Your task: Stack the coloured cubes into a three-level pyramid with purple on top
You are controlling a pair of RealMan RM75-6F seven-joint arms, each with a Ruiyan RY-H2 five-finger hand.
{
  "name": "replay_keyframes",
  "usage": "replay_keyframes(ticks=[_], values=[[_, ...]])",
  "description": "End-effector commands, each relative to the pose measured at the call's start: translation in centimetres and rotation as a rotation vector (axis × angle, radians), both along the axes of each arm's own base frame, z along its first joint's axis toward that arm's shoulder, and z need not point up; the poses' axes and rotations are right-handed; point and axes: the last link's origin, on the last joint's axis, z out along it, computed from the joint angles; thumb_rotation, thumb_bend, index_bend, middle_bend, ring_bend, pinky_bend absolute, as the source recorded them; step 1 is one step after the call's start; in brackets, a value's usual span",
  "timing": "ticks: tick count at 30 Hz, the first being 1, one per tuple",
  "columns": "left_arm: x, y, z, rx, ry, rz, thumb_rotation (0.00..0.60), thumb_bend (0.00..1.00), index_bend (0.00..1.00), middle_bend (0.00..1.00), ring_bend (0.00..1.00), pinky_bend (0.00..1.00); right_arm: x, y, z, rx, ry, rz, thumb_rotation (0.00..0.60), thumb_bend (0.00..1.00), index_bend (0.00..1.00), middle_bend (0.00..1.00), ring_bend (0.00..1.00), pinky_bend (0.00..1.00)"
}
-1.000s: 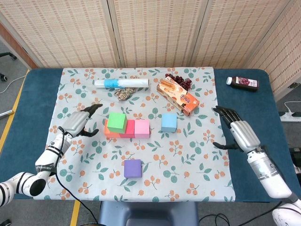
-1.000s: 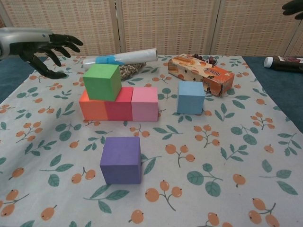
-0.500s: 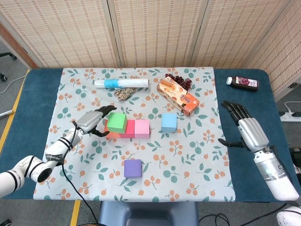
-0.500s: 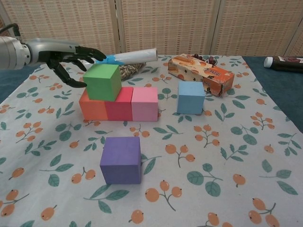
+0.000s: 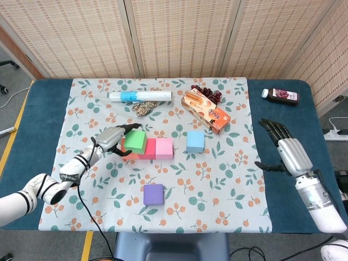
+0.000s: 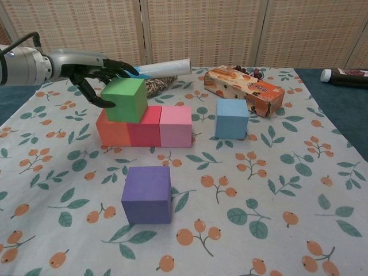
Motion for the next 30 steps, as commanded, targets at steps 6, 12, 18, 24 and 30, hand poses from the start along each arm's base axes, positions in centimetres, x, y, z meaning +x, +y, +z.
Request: replay_keyframes(ticks=[6, 12, 18, 24, 30], values=[[0.27, 0.40, -0.13, 0.028, -0.021, 0.004, 0.600, 0.32, 0.23, 0.30, 0.28, 0.19, -0.33, 0.06, 0.05, -0.003, -0.002, -0.011, 0.600, 0.08, 0.00, 0.02, 0.00, 0.00], [0.73, 0.34, 0.15, 0.049, -0.039, -0.005, 0.600, 0.32, 0.28, 0.37, 0.33, 0.19, -0.42, 0.18, 0.27, -0.011, -0.008, -0.011, 0.600, 0.08, 0.00, 0.02, 0.00, 0.00], [1.00, -0.06, 0.03, 0.068, -0.032, -0.022, 0.600, 0.32, 0.28, 0.37, 0.33, 0.19, -0.65, 0.26, 0.39, -0.012, -0.009, -0.015, 0.600, 0.08, 0.00, 0.02, 0.00, 0.00], [0.95, -0.25, -0.45, 0.077, -0.014, -0.023, 0.600, 0.32, 0.27, 0.36, 0.33, 0.19, -0.89, 0.33, 0.44, -0.012, -0.008, -0.021, 0.600, 0.08, 0.00, 0.02, 0.00, 0.00], [0.83, -0.34, -0.60, 0.074, -0.014, -0.008, 0.600, 0.32, 0.27, 0.36, 0.33, 0.20, -0.94, 0.31, 0.44, -0.010, -0.009, -0.023, 0.600, 0.08, 0.00, 0.02, 0.00, 0.00]])
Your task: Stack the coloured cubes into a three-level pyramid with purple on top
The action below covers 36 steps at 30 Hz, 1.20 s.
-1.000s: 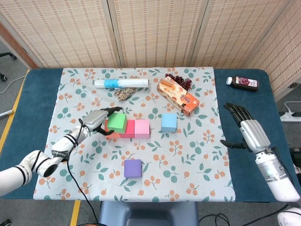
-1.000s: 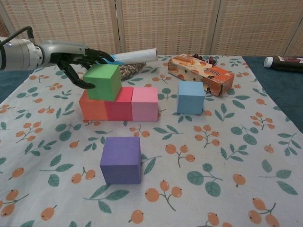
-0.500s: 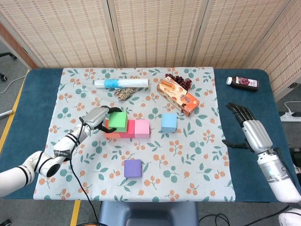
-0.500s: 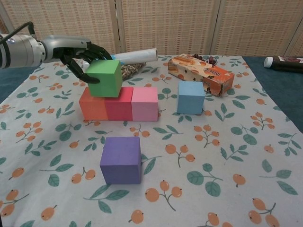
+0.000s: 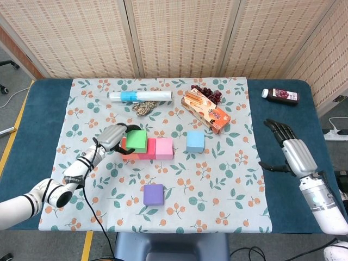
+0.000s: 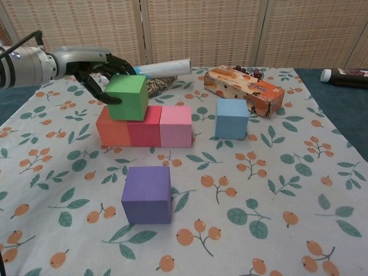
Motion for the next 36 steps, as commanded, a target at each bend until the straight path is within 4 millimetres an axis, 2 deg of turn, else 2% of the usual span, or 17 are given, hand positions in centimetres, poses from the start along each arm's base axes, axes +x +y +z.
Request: replay_keyframes(ticks=[1, 22, 36], values=[[-0.01, -0.05, -0.08, -0.003, 0.002, 0.005, 0.600, 0.32, 0.27, 0.36, 0.33, 0.20, -0.01, -0.02, 0.00, 0.001, 0.000, 0.000, 0.600, 0.08, 0.00, 0.02, 0.00, 0.00], [-0.22, -0.14, -0.57, -0.013, 0.016, 0.020, 0.600, 0.32, 0.24, 0.32, 0.30, 0.20, -0.18, -0.06, -0.02, 0.003, -0.002, -0.005, 0.600, 0.08, 0.00, 0.02, 0.00, 0.00], [-0.29, -0.33, -0.80, -0.011, 0.009, 0.029, 0.600, 0.32, 0.08, 0.19, 0.25, 0.20, -0.28, 0.05, 0.16, 0.002, -0.009, -0.006, 0.600, 0.08, 0.00, 0.02, 0.00, 0.00]])
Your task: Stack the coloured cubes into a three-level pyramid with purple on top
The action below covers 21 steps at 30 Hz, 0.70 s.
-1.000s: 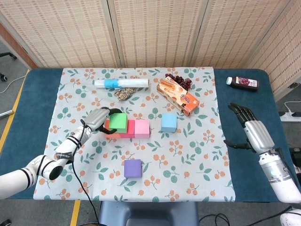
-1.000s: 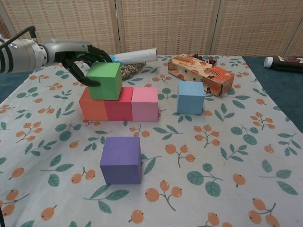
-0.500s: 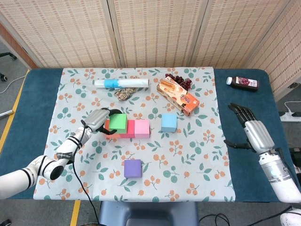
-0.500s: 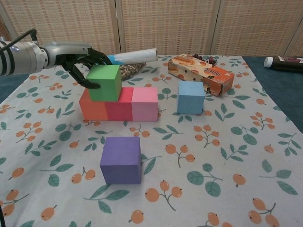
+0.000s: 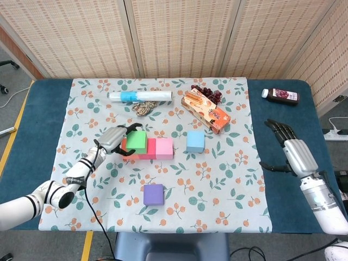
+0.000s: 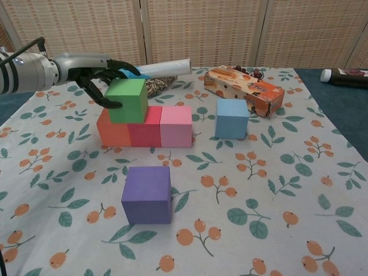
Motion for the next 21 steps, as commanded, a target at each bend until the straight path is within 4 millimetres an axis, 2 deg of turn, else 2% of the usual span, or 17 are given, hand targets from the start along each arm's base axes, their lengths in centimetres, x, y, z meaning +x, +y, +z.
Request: replay_keyframes(ticks=[1, 7, 15, 21], values=[[0.0, -0.1, -0.1, -0.002, -0.002, 0.002, 0.600, 0.32, 0.07, 0.18, 0.24, 0.20, 0.0, 0.0, 0.0, 0.000, -0.001, 0.000, 0.600, 0.08, 0.00, 0.02, 0.00, 0.00], [0.0, -0.3, -0.1, -0.005, -0.009, 0.006, 0.600, 0.32, 0.01, 0.11, 0.14, 0.21, -0.1, 0.1, 0.0, 0.001, -0.007, 0.000, 0.600, 0.08, 0.00, 0.02, 0.00, 0.00], [-0.2, -0.7, 0.1, -0.002, -0.017, 0.004, 0.600, 0.33, 0.00, 0.00, 0.01, 0.21, -0.2, 0.1, 0.1, 0.002, -0.008, -0.001, 0.600, 0.08, 0.00, 0.02, 0.00, 0.00], [-0.9, -1.6, 2.2, 0.046, -0.050, 0.002, 0.600, 0.33, 0.00, 0.00, 0.00, 0.17, -0.2, 0.0, -0.2, 0.034, 0.005, -0.010, 0.600, 0.08, 0.00, 0.02, 0.00, 0.00]])
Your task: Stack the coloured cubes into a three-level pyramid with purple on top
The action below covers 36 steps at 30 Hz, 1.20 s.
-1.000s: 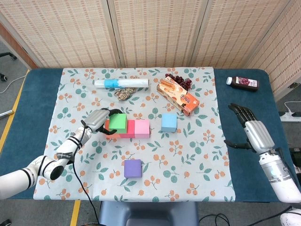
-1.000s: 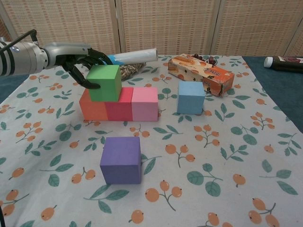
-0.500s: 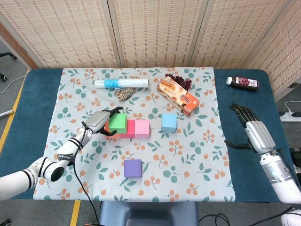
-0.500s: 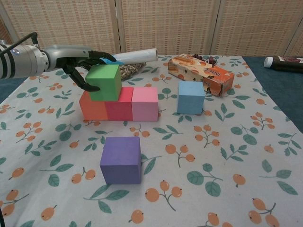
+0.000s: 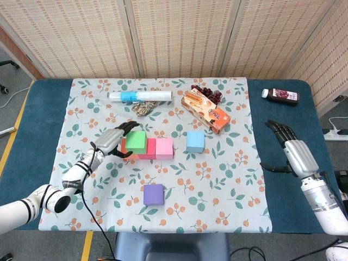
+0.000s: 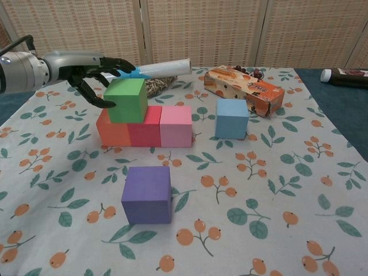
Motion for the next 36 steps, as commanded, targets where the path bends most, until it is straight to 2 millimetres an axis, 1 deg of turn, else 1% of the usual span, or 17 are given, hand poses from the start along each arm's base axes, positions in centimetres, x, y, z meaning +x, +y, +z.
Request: replay_keyframes(ticks=[1, 5, 8, 10, 13, 14, 17, 20, 23, 26, 29, 33, 36], values=[[-0.7, -0.7, 1.6, 0.040, -0.018, -0.004, 0.600, 0.33, 0.00, 0.00, 0.00, 0.17, 0.1, -0.2, -0.2, 0.027, 0.010, -0.005, 0.600, 0.08, 0.00, 0.02, 0.00, 0.00], [-1.9, -1.8, 3.6, 0.105, -0.018, -0.009, 0.600, 0.33, 0.00, 0.00, 0.00, 0.15, 0.6, -1.1, -0.9, 0.071, 0.031, -0.001, 0.600, 0.08, 0.00, 0.01, 0.00, 0.00], [-3.5, -2.6, 4.8, 0.175, 0.016, -0.002, 0.600, 0.33, 0.00, 0.00, 0.00, 0.15, 1.7, -2.8, -2.3, 0.126, 0.050, 0.016, 0.600, 0.08, 0.00, 0.02, 0.00, 0.00], [-4.3, -3.0, 5.2, 0.205, 0.038, 0.009, 0.600, 0.33, 0.00, 0.00, 0.00, 0.15, 2.3, -4.1, -3.3, 0.150, 0.051, 0.025, 0.600, 0.08, 0.00, 0.05, 0.00, 0.00], [-5.4, -3.7, 5.5, 0.234, 0.077, 0.028, 0.600, 0.33, 0.00, 0.00, 0.00, 0.14, 3.2, -6.6, -5.2, 0.175, 0.066, 0.032, 0.600, 0.07, 0.00, 0.10, 0.00, 0.00], [-5.8, -4.0, 5.6, 0.239, 0.089, 0.036, 0.600, 0.33, 0.00, 0.00, 0.00, 0.14, 3.5, -7.6, -6.0, 0.184, 0.077, 0.031, 0.600, 0.06, 0.00, 0.10, 0.00, 0.00], [-6.5, -4.6, 6.0, 0.243, 0.096, 0.052, 0.600, 0.33, 0.00, 0.00, 0.00, 0.14, 4.3, -9.8, -8.3, 0.211, 0.096, 0.025, 0.600, 0.01, 0.00, 0.11, 0.00, 0.00], [-7.2, -5.1, 6.1, 0.239, 0.102, 0.064, 0.600, 0.33, 0.00, 0.00, 0.00, 0.14, 5.3, -11.4, -10.4, 0.229, 0.108, 0.024, 0.600, 0.00, 0.02, 0.11, 0.00, 0.00], [-7.7, -5.5, 6.1, 0.228, 0.101, 0.073, 0.600, 0.33, 0.00, 0.00, 0.00, 0.14, 6.0, -12.6, -12.4, 0.239, 0.117, 0.022, 0.600, 0.00, 0.06, 0.12, 0.00, 0.00], [-8.1, -5.9, 6.1, 0.216, 0.103, 0.078, 0.600, 0.33, 0.00, 0.00, 0.00, 0.14, 6.3, -13.5, -14.2, 0.257, 0.151, 0.015, 0.600, 0.00, 0.11, 0.12, 0.00, 0.00], [-8.2, -6.2, 6.1, 0.198, 0.093, 0.082, 0.600, 0.33, 0.00, 0.00, 0.00, 0.14, 6.7, -14.1, -15.8, 0.272, 0.176, 0.011, 0.600, 0.00, 0.13, 0.12, 0.00, 0.00], [-8.1, -6.3, 6.1, 0.193, 0.079, 0.076, 0.600, 0.33, 0.00, 0.00, 0.00, 0.14, 7.4, -14.6, -17.6, 0.288, 0.190, 0.008, 0.600, 0.00, 0.15, 0.12, 0.00, 0.00], [-8.1, -6.4, 6.1, 0.188, 0.075, 0.075, 0.600, 0.33, 0.00, 0.00, 0.00, 0.14, 7.8, -14.8, -18.2, 0.291, 0.187, 0.006, 0.600, 0.00, 0.16, 0.12, 0.00, 0.00]])
